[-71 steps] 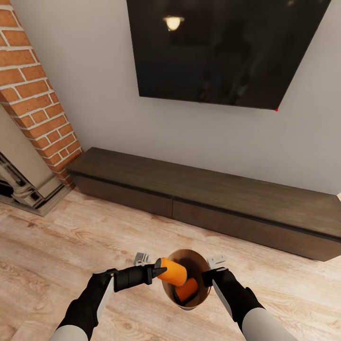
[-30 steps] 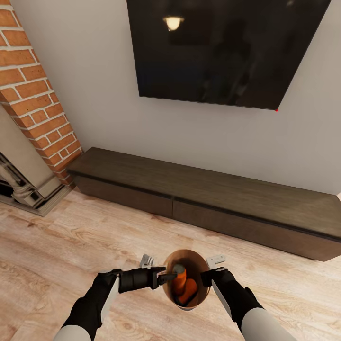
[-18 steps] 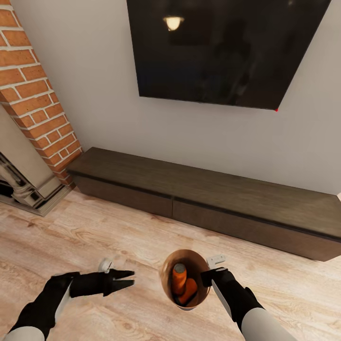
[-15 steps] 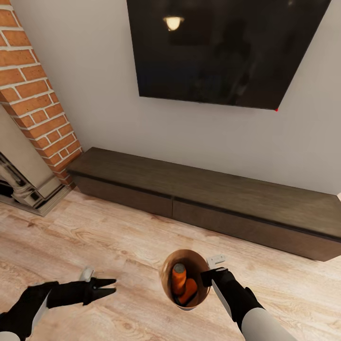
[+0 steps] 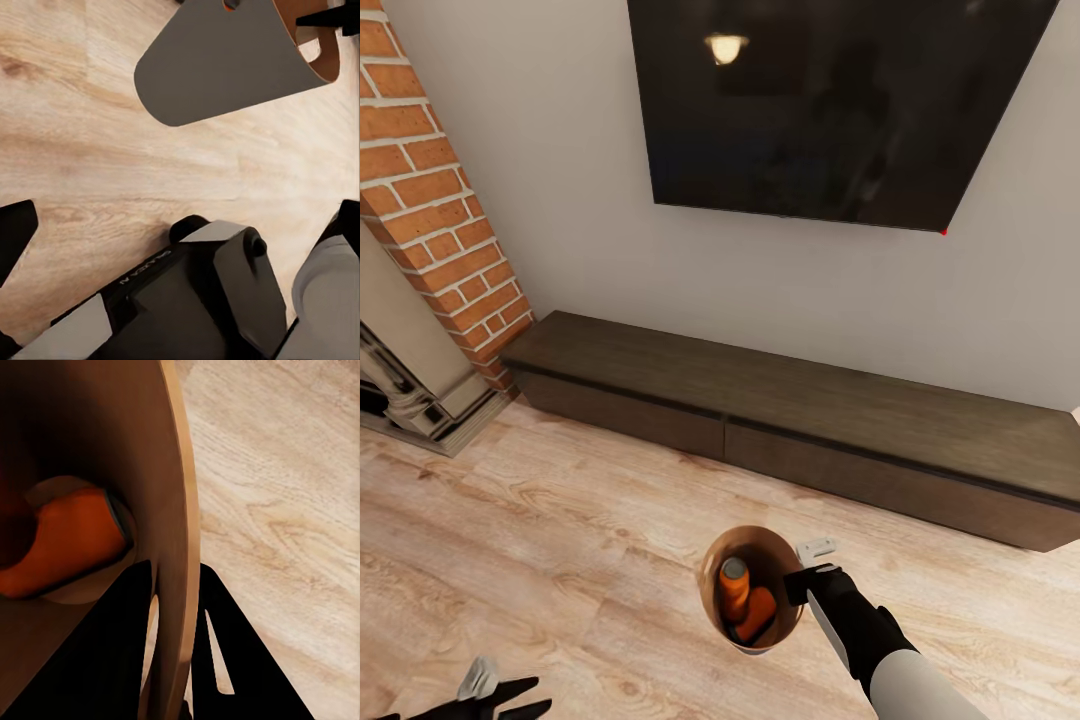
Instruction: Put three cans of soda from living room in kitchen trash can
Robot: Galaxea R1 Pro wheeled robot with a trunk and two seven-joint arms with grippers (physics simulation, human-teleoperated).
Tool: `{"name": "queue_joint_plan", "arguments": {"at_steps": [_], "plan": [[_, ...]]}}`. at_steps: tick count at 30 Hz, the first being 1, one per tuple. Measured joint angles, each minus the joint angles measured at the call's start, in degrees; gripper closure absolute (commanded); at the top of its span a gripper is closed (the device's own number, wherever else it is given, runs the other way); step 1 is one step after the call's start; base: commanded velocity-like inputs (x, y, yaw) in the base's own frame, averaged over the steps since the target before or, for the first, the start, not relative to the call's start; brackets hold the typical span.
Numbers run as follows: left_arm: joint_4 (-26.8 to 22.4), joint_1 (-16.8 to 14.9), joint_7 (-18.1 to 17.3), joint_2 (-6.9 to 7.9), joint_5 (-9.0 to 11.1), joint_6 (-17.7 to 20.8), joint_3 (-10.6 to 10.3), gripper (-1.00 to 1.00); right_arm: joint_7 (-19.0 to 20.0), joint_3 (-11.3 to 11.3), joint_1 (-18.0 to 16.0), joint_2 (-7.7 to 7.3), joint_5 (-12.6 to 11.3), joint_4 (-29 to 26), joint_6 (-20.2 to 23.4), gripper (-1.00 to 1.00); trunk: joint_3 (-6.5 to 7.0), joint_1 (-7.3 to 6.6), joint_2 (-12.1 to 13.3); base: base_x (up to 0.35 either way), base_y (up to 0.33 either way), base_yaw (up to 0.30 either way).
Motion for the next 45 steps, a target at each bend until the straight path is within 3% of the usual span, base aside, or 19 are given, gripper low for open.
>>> {"name": "queue_joint_plan", "arguments": {"at_steps": [3, 45], "plan": [[0.7, 0.0, 3.1, -0.05, 0.1, -0.5, 0.0, -1.0, 0.1, 0.0, 0.0, 0.01, 0.0, -0.2, -0.1, 1.0, 0.17, 0.0, 0.0, 0.0, 0.0, 0.0], [0.7, 0.0, 3.2, -0.1, 0.1, -0.5, 0.0, -1.0, 0.1, 0.1, 0.0, 0.0, -0.1, -0.2, -0.2, 1.0, 4.13, 0.0, 0.0, 0.0, 0.0, 0.0]]}}
